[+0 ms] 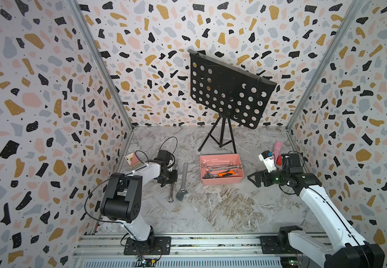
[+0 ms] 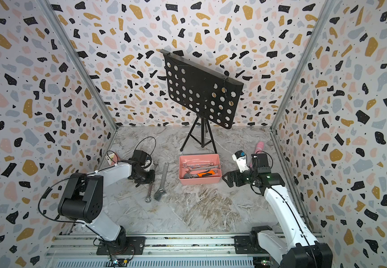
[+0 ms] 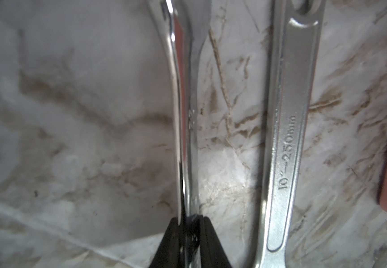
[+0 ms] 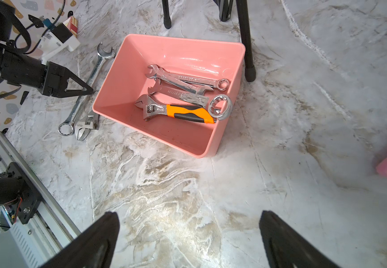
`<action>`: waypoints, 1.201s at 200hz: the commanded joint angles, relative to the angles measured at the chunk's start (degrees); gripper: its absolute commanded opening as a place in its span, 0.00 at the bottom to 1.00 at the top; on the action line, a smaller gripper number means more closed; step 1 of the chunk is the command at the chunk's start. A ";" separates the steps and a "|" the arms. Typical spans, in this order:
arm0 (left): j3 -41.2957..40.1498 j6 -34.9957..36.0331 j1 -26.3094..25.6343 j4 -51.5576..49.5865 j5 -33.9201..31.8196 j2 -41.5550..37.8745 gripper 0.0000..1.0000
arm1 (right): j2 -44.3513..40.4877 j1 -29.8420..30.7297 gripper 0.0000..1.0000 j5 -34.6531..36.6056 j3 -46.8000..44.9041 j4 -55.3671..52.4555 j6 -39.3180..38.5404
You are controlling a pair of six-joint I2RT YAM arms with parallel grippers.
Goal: Take out the wrench from the storage box
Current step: Place the wrench at the center of the board.
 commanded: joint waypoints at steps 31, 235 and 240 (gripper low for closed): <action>0.81 0.08 0.71 -0.98 0.85 0.71 0.27 | 0.37 0.22 1.00 -0.89 0.95 0.36 0.30; 3.05 -8.31 -5.49 -3.38 6.82 -21.78 0.82 | 29.08 15.47 0.95 7.83 29.18 -8.39 -23.18; 2.70 -8.27 -5.53 -3.19 7.01 -22.11 0.83 | 30.34 16.04 0.94 8.88 30.08 -9.13 -24.71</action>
